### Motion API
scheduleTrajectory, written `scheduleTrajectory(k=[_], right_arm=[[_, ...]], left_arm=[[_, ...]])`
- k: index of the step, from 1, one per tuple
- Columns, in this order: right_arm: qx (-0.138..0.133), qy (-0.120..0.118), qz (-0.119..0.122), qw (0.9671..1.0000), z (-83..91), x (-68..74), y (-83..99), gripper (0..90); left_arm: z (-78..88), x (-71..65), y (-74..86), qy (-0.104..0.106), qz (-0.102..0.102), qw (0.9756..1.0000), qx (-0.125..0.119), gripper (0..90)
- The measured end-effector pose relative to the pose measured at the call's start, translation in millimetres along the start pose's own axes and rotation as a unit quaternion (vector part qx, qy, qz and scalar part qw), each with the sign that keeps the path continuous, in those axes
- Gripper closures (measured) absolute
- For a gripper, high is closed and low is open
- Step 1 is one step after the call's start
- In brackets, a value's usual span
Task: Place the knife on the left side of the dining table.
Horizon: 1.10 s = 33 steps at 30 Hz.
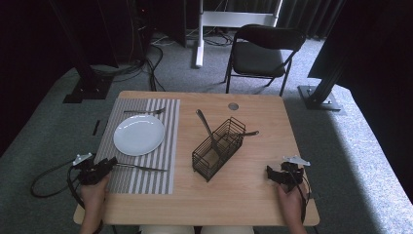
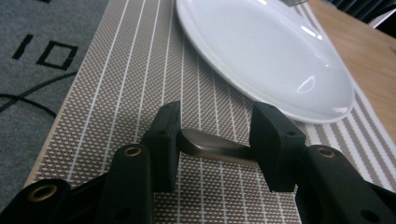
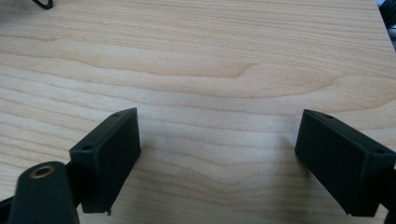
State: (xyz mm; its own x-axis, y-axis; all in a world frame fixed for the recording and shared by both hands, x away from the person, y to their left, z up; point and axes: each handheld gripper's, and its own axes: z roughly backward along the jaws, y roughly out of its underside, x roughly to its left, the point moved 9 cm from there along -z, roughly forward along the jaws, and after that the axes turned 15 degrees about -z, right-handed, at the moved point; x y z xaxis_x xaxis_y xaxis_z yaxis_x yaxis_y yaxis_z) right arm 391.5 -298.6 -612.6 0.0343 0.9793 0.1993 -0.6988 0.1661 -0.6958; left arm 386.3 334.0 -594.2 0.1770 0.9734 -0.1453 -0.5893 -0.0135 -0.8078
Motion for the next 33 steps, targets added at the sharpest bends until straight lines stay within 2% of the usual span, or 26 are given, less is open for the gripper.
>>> scheduleTrajectory(k=[4,9,13,15,16,19,23,26,28,31,33], right_arm=[[0.0,0.0,0.0,1.0,0.0,0.0,0.0,13.2],[0.0,0.0,0.0,1.0,0.0,0.0,0.0,13.2],[0.0,0.0,0.0,1.0,0.0,0.0,0.0,13.2],[0.0,0.0,0.0,1.0,0.0,0.0,0.0,13.2],[0.0,0.0,0.0,1.0,0.0,0.0,0.0,13.2],[0.0,0.0,0.0,1.0,0.0,0.0,0.0,13.2],[0.0,0.0,0.0,1.0,0.0,0.0,0.0,13.2],[0.0,0.0,0.0,1.0,0.0,0.0,0.0,13.2],[0.0,0.0,0.0,1.0,0.0,0.0,0.0,13.2],[0.0,0.0,0.0,1.0,0.0,0.0,0.0,13.2],[0.0,0.0,0.0,1.0,0.0,0.0,0.0,13.2]], left_arm=[[-3.5,1.2,3.6,-0.013,-0.005,0.9996,0.023,53.9],[-3.7,0.8,3.6,-0.021,-0.01,0.9994,0.024,53.5],[-2.5,-0.9,5.4,-0.032,-0.032,0.9986,0.028,51.2],[-0.9,-1.5,5.3,-0.04,-0.048,0.9977,0.024,50.1],[-0.3,-1.8,5.4,-0.041,-0.049,0.9976,0.024,45.7],[2.3,-2.2,7.4,-0.043,-0.048,0.9977,0.02,44.9],[11.8,-3.8,8.3,-0.063,-0.068,0.9957,0.002,43.2],[18.8,-10.2,10.3,-0.058,-0.076,0.9954,-0.007,43.1],[22.1,-17.5,13.2,-0.052,-0.091,0.9945,-0.004,41.1],[28.0,-30.8,15.7,-0.041,-0.117,0.9922,-0.009,40.4],[32.4,-38.8,16.4,-0.034,-0.128,0.9911,-0.013,38.0]])
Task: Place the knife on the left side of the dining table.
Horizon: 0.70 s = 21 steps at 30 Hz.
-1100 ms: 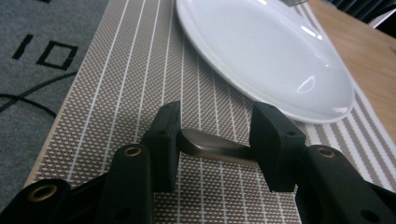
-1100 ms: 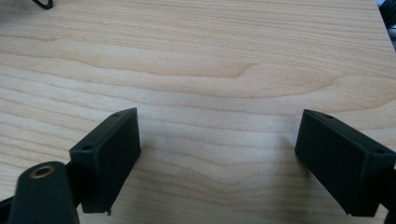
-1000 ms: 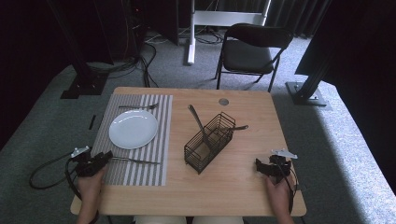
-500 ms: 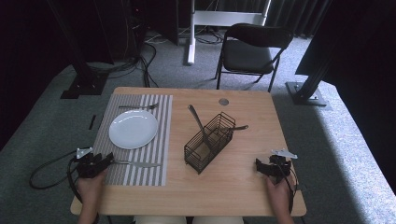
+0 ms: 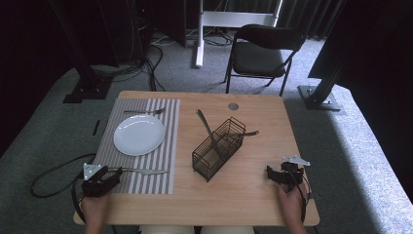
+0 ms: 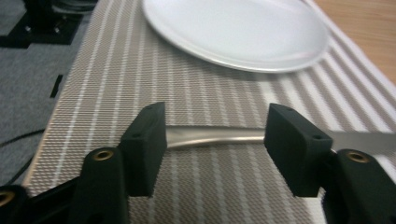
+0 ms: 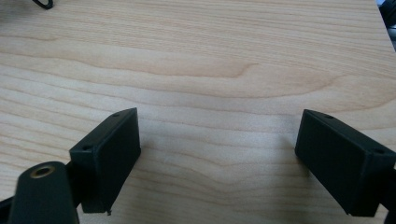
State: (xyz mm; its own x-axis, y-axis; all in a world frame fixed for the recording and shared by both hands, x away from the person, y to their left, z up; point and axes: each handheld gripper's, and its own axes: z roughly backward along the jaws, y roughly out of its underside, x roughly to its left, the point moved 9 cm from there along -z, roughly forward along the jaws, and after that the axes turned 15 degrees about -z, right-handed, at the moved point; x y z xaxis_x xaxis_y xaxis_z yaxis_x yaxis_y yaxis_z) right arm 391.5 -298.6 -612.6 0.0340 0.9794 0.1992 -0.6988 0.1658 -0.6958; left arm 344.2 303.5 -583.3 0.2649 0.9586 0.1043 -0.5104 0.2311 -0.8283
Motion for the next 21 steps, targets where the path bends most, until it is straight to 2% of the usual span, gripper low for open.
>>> scheduleTrajectory(k=[3,5,8,9,10,12,14,16,17,19,21], right_arm=[[0.0,0.0,0.0,1.0,0.0,0.0,0.0,13.2],[0.0,0.0,0.0,1.0,0.0,0.0,0.0,13.2],[0.0,0.0,0.0,1.0,0.0,0.0,0.0,13.2],[0.0,0.0,0.0,1.0,0.0,0.0,0.0,13.2],[0.0,0.0,0.0,1.0,0.0,0.0,0.0,13.2],[0.0,0.0,0.0,1.0,0.0,0.0,0.0,13.2],[0.0,0.0,0.0,1.0,0.0,0.0,0.0,13.2],[0.0,0.0,0.0,1.0,0.0,0.0,0.0,13.2],[0.0,0.0,0.0,1.0,0.0,0.0,0.0,13.2],[0.0,0.0,0.0,1.0,0.0,0.0,0.0,13.2],[0.0,0.0,0.0,1.0,0.0,0.0,0.0,13.2]], left_arm=[[6.3,-9.0,-0.9,0.012,-0.005,0.9999,-0.01,35.8],[8.6,-12.0,1.4,0.019,-0.006,0.9998,-0.007,28.6],[10.7,-13.9,5.2,0.03,-0.003,0.9995,-0.009,22.6],[10.5,-14.0,7.1,0.026,-0.008,0.9996,-0.004,18.2],[11.1,-13.9,9.3,0.019,-0.014,0.9997,0.002,17.8],[12.4,-15.4,12.6,0.022,-0.019,0.9996,0.002,17.6],[13.1,-15.5,15.0,0.012,-0.025,0.9996,0.009,7.5],[14.4,-13.8,15.6,-0.005,-0.032,0.9994,0.011,6.4],[14.6,-13.1,16.1,-0.01,-0.033,0.9993,0.017,0.0],[14.7,-11.2,16.1,-0.025,-0.035,0.9989,0.018,0.0],[13.7,-11.2,16.5,-0.025,-0.035,0.9988,0.021,0.0]])
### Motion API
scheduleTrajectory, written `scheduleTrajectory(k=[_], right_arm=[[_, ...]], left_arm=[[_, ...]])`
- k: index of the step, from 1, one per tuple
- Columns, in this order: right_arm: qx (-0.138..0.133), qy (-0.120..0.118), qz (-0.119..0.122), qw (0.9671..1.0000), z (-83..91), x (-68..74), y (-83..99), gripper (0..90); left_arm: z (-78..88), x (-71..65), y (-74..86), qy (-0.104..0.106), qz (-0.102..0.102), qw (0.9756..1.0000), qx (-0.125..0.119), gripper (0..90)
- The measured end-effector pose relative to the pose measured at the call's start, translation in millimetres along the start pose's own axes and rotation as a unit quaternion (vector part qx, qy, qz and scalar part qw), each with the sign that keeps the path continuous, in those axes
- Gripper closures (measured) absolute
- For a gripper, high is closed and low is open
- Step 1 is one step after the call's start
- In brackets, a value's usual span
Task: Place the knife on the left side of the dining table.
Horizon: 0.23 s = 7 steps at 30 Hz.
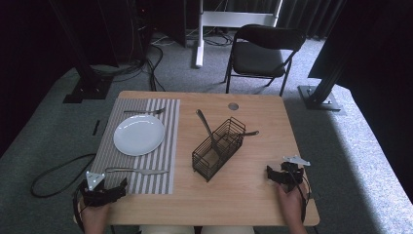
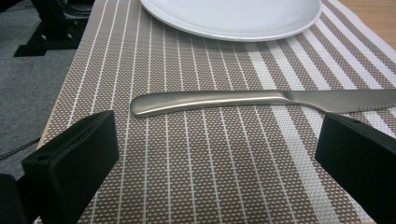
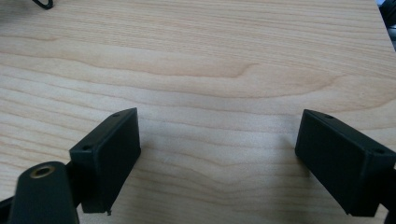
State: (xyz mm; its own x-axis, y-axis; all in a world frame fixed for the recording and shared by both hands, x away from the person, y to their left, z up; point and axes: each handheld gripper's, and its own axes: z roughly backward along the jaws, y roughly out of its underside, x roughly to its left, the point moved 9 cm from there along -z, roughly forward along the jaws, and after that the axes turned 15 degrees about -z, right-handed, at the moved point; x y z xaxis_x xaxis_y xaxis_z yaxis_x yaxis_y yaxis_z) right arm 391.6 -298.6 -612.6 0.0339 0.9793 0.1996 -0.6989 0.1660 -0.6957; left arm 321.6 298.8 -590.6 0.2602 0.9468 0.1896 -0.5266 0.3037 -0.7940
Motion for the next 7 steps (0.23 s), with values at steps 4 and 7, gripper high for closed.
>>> scheduleTrajectory(k=[4,7], right_arm=[[0.0,0.0,0.0,1.0,0.0,0.0,0.0,13.2],[0.0,0.0,0.0,1.0,0.0,0.0,0.0,13.2]], left_arm=[[-2.1,-1.6,0.2,-0.002,-0.007,1.0,0.005,0.0],[-3.2,-3.9,0.6,0.001,-0.012,0.9999,0.008,0.0]])
